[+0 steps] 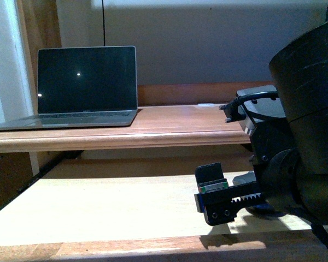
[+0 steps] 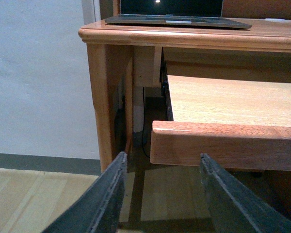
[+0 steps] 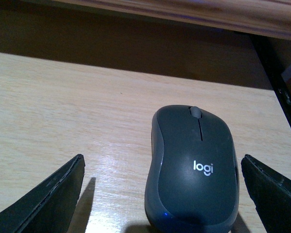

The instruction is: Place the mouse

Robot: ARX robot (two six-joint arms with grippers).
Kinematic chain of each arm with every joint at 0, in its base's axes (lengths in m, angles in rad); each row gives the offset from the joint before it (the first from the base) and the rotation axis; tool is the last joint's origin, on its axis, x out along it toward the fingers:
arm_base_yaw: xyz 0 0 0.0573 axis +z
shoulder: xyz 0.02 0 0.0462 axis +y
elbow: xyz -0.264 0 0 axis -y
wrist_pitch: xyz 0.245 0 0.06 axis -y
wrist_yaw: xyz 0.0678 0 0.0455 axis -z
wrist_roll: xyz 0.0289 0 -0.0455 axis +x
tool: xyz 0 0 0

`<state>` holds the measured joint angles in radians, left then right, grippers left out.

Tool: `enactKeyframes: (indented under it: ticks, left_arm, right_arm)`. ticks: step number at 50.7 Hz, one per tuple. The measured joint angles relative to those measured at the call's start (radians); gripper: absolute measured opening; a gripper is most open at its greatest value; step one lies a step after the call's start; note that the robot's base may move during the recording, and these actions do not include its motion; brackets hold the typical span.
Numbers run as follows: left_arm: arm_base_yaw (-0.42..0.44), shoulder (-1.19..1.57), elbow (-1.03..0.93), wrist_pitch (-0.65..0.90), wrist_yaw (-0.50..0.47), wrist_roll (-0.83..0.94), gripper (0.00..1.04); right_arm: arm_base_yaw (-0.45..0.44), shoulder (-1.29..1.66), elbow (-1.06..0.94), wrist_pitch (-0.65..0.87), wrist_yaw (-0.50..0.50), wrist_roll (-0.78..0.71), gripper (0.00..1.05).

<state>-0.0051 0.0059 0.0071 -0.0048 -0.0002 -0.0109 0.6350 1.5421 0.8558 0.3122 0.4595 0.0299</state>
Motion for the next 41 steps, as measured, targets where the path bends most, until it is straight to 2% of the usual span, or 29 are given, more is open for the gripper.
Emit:
enactKeyframes:
  ticks: [5, 10, 14, 19, 26, 33, 41]
  left_arm:
    - [0.0, 0.0, 0.0, 0.0, 0.0, 0.0, 0.67]
    - [0.0, 0.0, 0.0, 0.0, 0.0, 0.0, 0.87]
    - [0.0, 0.0, 0.0, 0.0, 0.0, 0.002, 0.99]
    - [0.0, 0.0, 0.0, 0.0, 0.0, 0.002, 0.97]
    - [0.0, 0.0, 0.0, 0.0, 0.0, 0.002, 0.97]
    - [0.0, 0.0, 0.0, 0.0, 0.0, 0.002, 0.97]
    - [0.0, 0.0, 0.0, 0.0, 0.0, 0.002, 0.97]
  right_arm:
    - [-0.007, 0.029, 0.009, 0.003, 0.013, -0.014, 0.97]
    - [-0.021, 0.062, 0.02, 0.007, 0.023, -0.027, 0.97]
    - [-0.037, 0.087, 0.039, 0.0, 0.023, -0.027, 0.97]
    - [-0.05, 0.107, 0.058, -0.01, 0.016, -0.017, 0.97]
    - [-0.051, 0.111, 0.059, -0.009, -0.01, 0.003, 0.73]
    - [-0.051, 0.107, 0.058, -0.004, -0.021, 0.012, 0.57]
    - [-0.054, 0.063, 0.048, -0.029, -0.031, 0.035, 0.55]
